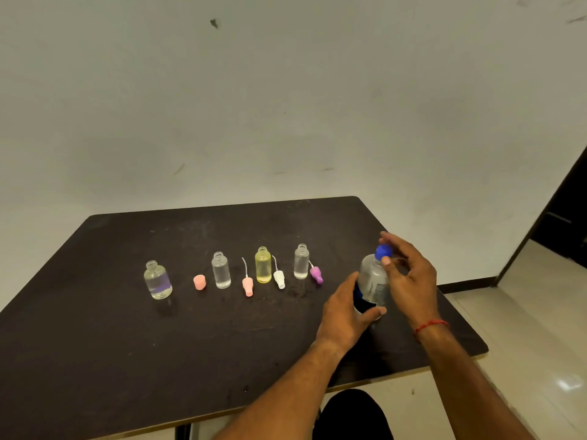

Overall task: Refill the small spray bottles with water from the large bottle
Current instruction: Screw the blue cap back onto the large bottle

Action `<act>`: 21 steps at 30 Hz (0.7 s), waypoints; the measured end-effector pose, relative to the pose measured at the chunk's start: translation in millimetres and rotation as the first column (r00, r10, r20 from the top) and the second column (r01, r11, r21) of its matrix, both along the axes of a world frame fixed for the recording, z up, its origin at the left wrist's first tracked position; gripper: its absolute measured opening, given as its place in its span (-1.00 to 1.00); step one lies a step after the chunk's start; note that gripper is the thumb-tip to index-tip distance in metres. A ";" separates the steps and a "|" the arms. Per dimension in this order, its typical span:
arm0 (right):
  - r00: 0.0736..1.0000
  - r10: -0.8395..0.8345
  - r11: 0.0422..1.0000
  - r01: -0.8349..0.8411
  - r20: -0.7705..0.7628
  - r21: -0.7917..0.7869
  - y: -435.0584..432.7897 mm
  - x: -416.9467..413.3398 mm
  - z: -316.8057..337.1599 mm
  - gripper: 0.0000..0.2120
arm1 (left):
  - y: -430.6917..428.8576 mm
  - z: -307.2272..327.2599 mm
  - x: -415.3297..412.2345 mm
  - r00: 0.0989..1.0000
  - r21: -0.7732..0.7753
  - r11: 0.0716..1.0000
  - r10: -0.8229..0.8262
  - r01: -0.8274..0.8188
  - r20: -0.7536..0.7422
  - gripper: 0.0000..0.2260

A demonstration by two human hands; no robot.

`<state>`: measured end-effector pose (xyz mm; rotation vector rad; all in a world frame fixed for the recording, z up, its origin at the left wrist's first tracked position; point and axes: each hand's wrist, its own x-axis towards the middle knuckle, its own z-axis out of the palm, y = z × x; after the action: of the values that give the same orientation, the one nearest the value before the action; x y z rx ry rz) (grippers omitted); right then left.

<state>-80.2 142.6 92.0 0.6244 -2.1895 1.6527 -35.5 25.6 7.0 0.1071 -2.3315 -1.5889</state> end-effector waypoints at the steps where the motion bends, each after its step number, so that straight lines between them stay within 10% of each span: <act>1: 1.000 -0.002 1.000 0.002 -0.001 0.013 0.0 0.1 -0.2 -0.66 | -0.1 -0.3 0.0 1.000 0.003 1.000 0.000 0.000 -0.002 -0.42; 21: 0.988 -0.157 0.985 0.157 -0.006 0.069 -8.0 -0.1 6.9 -0.74 | 0.7 1.3 1.0 1.000 0.016 1.000 0.007 -0.007 0.002 -0.46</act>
<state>-80.3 134.6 98.9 0.4565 -2.2410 1.5029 -34.5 26.4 8.3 0.1196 -2.3181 -1.6047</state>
